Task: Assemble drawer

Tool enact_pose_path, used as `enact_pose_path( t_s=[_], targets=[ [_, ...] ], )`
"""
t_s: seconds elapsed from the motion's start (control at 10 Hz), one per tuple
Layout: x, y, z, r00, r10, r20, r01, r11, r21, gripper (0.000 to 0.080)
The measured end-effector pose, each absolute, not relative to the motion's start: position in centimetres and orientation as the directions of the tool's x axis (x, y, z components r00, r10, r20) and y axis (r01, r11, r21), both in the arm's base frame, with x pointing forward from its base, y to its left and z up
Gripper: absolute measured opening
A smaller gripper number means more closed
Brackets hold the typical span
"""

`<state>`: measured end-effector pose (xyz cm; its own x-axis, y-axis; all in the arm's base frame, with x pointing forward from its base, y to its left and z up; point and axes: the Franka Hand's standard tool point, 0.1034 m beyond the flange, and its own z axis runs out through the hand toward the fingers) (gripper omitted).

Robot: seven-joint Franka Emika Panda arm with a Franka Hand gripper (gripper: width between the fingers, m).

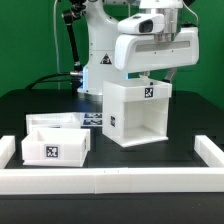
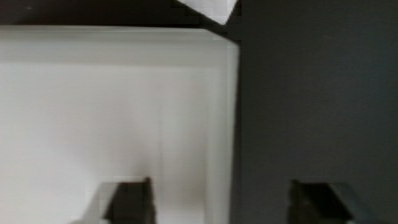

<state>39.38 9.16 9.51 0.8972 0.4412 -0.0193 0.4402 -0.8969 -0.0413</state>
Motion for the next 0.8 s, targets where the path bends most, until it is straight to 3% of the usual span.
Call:
enact_pose_path(
  t_s=[0.1,0.2,0.4,0.8],
  targets=[
    [39.39,9.16,9.51,0.897,0.441,-0.019,0.44,-0.897,-0.042,0.0207],
    [39.39,9.16,9.51,0.897,0.441,-0.02,0.44,-0.897,-0.042,0.0079],
    [39.42,9.16,9.53,0.897,0.441,-0.019,0.44,-0.897,-0.041,0.0036],
    [39.42,9.16,9.53,0.897,0.441,-0.019,0.44,-0.897,-0.041,0.0036]
  ],
)
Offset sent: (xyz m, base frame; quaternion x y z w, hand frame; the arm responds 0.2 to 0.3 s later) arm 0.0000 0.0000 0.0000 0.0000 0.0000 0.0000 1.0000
